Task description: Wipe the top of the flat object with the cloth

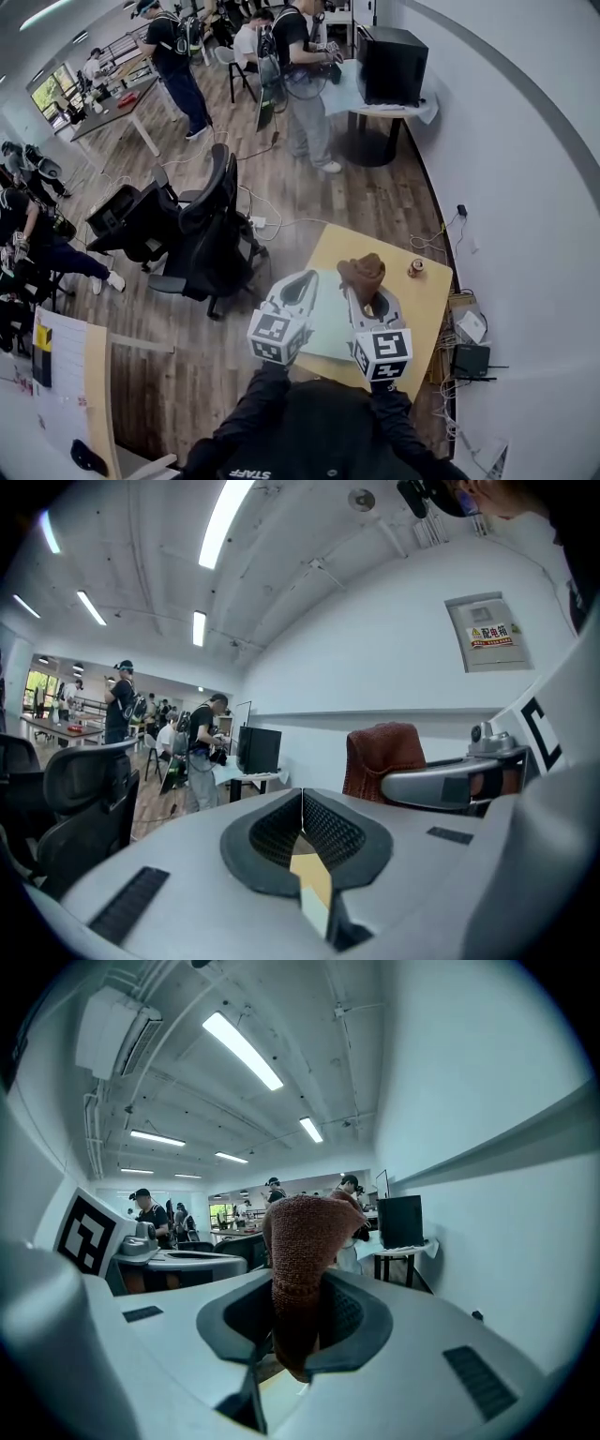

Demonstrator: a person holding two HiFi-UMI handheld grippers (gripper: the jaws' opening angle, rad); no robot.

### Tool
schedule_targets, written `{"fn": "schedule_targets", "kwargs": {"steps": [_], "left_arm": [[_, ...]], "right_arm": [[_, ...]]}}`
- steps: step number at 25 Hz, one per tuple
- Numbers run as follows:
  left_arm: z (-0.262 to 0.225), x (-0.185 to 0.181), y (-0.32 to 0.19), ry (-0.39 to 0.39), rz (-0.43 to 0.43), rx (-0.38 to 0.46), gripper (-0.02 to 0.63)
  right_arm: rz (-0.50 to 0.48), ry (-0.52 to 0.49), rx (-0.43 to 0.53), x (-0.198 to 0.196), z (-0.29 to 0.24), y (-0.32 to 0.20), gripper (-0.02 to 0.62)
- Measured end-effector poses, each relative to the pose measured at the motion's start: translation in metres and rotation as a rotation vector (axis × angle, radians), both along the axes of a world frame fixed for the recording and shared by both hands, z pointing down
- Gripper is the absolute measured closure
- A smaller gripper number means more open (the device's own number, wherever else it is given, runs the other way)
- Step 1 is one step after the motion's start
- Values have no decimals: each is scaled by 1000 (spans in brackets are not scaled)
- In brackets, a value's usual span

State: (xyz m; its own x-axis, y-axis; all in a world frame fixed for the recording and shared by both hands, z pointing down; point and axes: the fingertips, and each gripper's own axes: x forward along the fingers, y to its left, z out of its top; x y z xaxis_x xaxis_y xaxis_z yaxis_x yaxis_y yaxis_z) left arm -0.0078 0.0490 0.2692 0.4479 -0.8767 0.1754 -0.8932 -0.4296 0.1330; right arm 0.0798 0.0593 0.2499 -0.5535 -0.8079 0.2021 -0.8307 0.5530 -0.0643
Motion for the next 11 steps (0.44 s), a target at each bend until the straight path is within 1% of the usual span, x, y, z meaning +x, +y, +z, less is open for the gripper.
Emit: {"fn": "schedule_targets", "kwargs": {"steps": [6,11], "left_arm": [[-10,-22,-2,-6,-2,27,571],[-12,-44,1,0,-11,26,571]], "right_arm": [[20,5,28,-15,-8,0,491],[12,16,44,-34,-14,6,491]]}}
